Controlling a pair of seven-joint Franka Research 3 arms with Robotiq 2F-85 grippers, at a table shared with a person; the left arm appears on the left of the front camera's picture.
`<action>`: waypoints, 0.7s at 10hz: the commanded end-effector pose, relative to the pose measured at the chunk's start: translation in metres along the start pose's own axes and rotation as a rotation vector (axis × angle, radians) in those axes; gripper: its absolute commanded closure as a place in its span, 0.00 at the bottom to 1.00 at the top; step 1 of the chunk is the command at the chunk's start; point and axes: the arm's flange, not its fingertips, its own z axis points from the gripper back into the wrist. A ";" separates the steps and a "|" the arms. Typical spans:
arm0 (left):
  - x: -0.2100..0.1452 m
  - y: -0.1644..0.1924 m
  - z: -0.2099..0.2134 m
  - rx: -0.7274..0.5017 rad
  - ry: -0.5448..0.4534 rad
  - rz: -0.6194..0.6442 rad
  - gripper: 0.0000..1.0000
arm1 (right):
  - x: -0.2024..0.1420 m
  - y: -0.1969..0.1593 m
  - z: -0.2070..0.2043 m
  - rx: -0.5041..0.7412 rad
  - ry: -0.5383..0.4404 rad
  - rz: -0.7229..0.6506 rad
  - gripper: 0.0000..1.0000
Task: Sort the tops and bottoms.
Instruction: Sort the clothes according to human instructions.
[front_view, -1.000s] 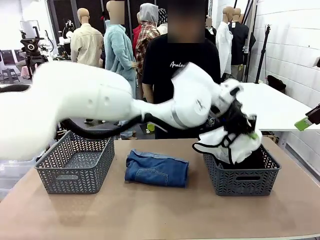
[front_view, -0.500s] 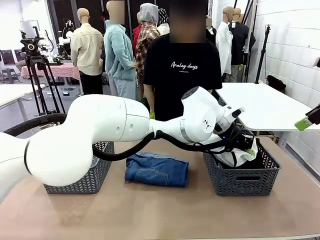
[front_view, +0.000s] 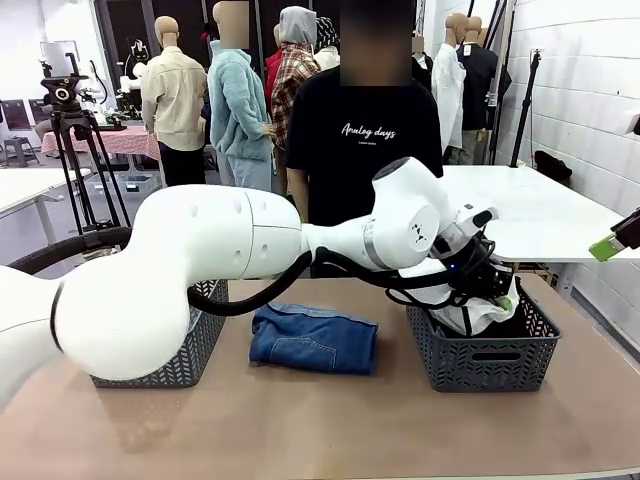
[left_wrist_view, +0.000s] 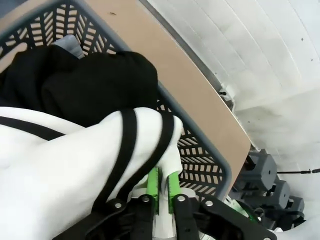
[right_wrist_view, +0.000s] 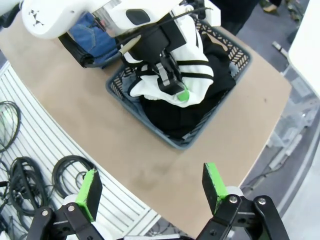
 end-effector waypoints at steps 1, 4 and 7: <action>0.020 -0.012 0.012 0.070 -0.009 0.008 0.52 | 0.004 -0.002 -0.001 -0.015 0.007 -0.006 0.00; 0.024 -0.017 0.034 0.187 -0.032 -0.036 0.32 | 0.004 -0.002 -0.001 -0.015 0.007 -0.006 0.00; 0.023 -0.025 0.054 0.247 0.011 -0.058 0.32 | 0.004 -0.002 -0.001 -0.015 0.007 -0.006 0.00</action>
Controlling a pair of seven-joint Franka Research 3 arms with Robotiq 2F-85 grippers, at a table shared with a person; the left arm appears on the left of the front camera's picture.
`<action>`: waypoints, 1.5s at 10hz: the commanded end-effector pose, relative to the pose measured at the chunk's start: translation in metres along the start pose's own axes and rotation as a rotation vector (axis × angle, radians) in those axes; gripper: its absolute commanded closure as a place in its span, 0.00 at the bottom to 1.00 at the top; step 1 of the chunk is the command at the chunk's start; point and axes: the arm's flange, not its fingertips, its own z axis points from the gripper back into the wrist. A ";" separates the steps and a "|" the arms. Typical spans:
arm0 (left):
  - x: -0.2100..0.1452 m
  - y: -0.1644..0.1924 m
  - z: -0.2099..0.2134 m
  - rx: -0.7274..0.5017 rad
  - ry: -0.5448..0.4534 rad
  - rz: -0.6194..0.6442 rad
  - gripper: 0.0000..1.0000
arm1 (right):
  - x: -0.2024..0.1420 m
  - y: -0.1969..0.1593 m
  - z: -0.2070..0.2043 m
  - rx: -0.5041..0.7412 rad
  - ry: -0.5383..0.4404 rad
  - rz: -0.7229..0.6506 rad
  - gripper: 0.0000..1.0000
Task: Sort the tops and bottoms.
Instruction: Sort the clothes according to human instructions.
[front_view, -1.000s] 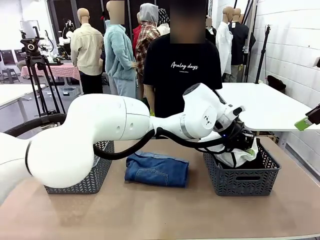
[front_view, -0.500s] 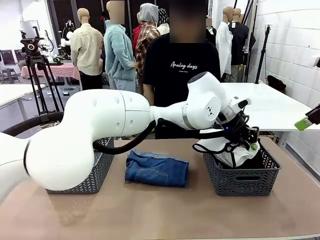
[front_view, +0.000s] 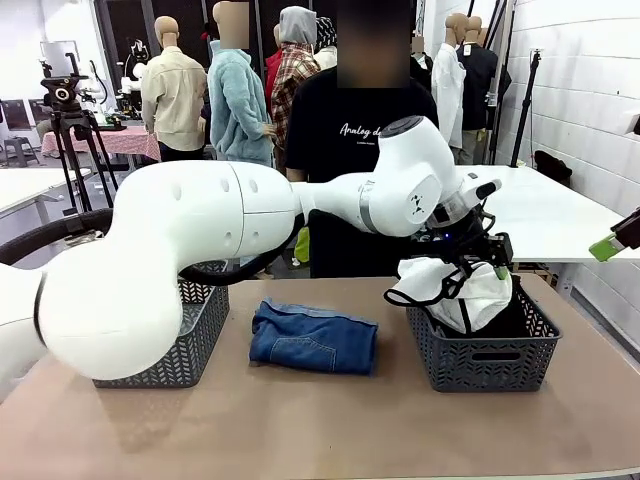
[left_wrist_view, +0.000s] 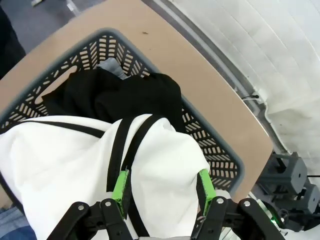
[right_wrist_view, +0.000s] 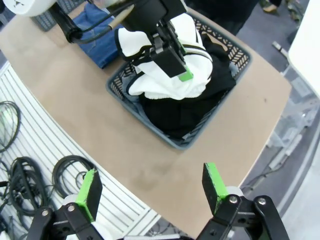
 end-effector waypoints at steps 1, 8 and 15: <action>0.002 -0.011 0.010 0.063 0.065 -0.023 0.32 | 0.004 -0.002 -0.001 -0.015 0.007 -0.006 0.00; -0.005 -0.009 0.056 0.113 -0.023 -0.040 0.32 | 0.004 -0.002 -0.001 -0.015 0.007 -0.006 0.00; 0.009 -0.011 0.039 0.047 -0.004 -0.049 0.32 | 0.004 -0.002 -0.001 -0.015 0.007 -0.006 0.00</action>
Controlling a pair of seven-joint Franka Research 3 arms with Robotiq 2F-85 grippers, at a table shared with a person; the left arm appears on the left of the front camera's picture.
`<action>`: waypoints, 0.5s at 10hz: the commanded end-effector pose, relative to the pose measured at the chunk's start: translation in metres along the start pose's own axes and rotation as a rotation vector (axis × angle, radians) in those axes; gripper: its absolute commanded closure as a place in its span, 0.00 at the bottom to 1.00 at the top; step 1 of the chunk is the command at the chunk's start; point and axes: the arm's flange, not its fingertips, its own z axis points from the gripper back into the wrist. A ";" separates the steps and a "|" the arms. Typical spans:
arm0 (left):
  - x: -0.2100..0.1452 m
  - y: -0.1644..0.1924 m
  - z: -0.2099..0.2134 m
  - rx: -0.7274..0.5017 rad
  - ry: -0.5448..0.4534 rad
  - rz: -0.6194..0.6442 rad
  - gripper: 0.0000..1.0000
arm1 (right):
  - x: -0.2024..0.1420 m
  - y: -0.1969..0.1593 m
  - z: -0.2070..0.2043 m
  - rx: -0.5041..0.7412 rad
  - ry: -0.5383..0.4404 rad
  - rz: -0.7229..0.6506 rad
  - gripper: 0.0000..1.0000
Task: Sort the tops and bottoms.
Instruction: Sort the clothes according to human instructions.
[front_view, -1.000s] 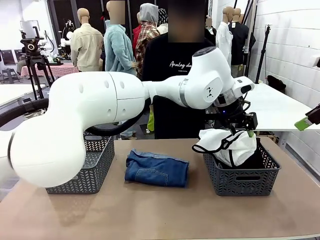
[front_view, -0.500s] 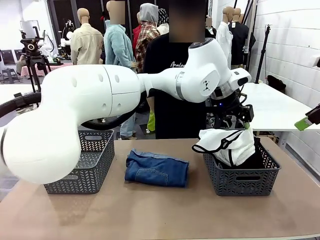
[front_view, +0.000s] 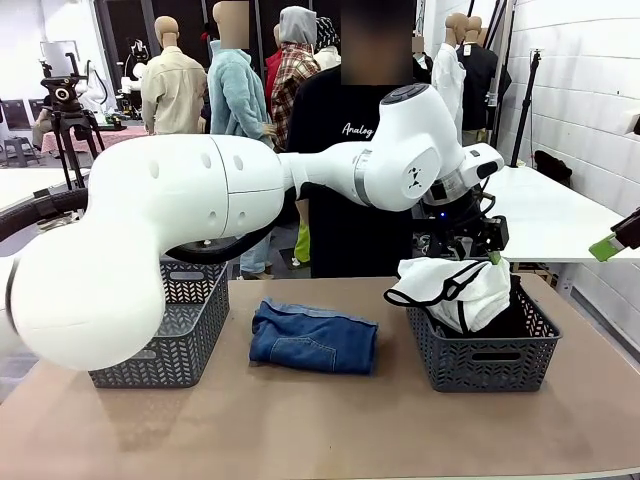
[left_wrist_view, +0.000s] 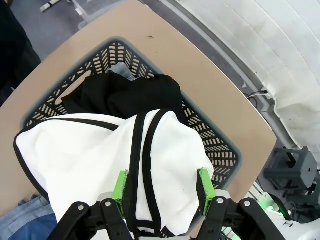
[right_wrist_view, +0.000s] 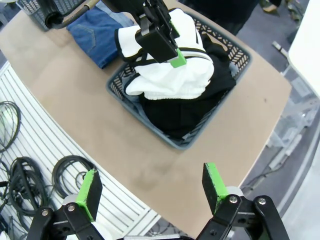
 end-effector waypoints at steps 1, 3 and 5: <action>0.002 -0.001 0.002 -0.008 -0.007 0.000 0.32 | 0.004 -0.002 -0.001 -0.014 0.007 -0.006 0.00; -0.001 0.001 0.010 0.029 0.001 -0.007 0.32 | 0.004 -0.002 -0.001 -0.014 0.007 -0.006 0.00; 0.003 0.003 0.008 0.055 0.021 -0.020 0.32 | 0.004 -0.002 -0.001 -0.014 0.007 -0.006 0.00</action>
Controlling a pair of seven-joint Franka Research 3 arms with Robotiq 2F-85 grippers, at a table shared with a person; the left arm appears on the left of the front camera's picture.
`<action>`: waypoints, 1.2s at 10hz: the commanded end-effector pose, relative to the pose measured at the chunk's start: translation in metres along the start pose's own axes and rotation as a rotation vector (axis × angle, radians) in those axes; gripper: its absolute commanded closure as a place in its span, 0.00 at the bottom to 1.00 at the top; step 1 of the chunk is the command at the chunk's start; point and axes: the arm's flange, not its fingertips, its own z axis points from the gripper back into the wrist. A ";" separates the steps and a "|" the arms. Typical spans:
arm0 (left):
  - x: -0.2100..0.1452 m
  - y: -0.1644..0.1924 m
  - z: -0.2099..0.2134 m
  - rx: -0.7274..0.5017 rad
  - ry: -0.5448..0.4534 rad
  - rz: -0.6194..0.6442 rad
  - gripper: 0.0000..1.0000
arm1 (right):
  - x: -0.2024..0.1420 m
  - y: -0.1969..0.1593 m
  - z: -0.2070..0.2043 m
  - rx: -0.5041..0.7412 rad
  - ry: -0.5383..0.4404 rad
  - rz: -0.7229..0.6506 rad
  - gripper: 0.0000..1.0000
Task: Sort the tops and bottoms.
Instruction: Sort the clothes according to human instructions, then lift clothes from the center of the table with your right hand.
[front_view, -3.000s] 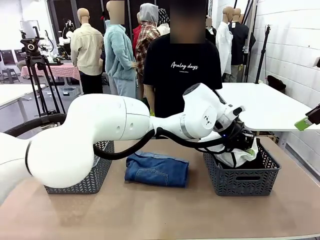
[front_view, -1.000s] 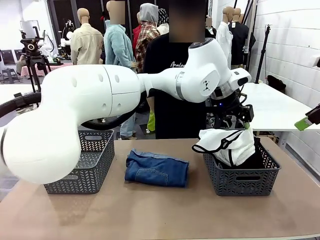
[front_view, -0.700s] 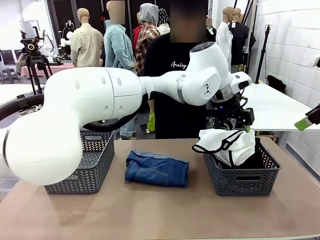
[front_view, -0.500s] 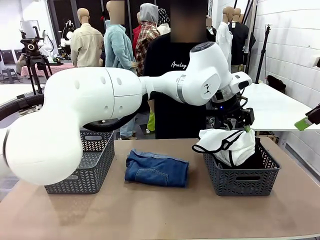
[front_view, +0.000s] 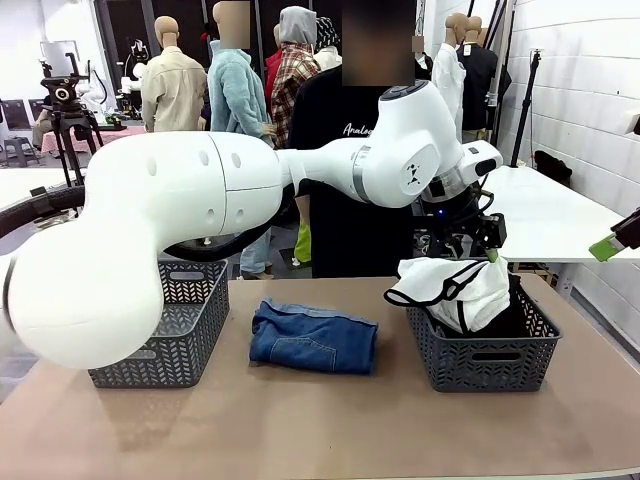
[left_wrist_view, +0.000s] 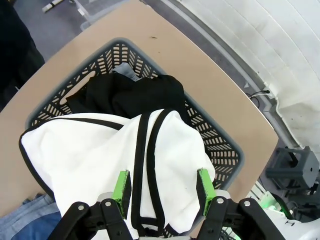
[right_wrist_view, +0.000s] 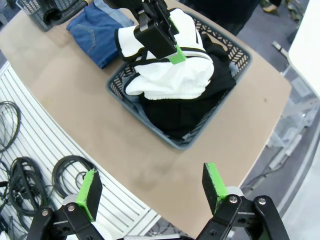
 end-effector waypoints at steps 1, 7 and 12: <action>0.000 -0.001 -0.001 -0.006 -0.005 0.003 0.32 | 0.004 -0.002 -0.001 -0.014 0.007 -0.006 0.00; 0.000 -0.001 -0.001 -0.006 -0.005 0.003 0.32 | 0.004 -0.002 -0.001 -0.014 0.007 -0.006 0.00; 0.000 -0.001 -0.001 -0.006 -0.005 0.003 0.32 | 0.004 -0.002 -0.001 -0.014 0.007 -0.006 0.00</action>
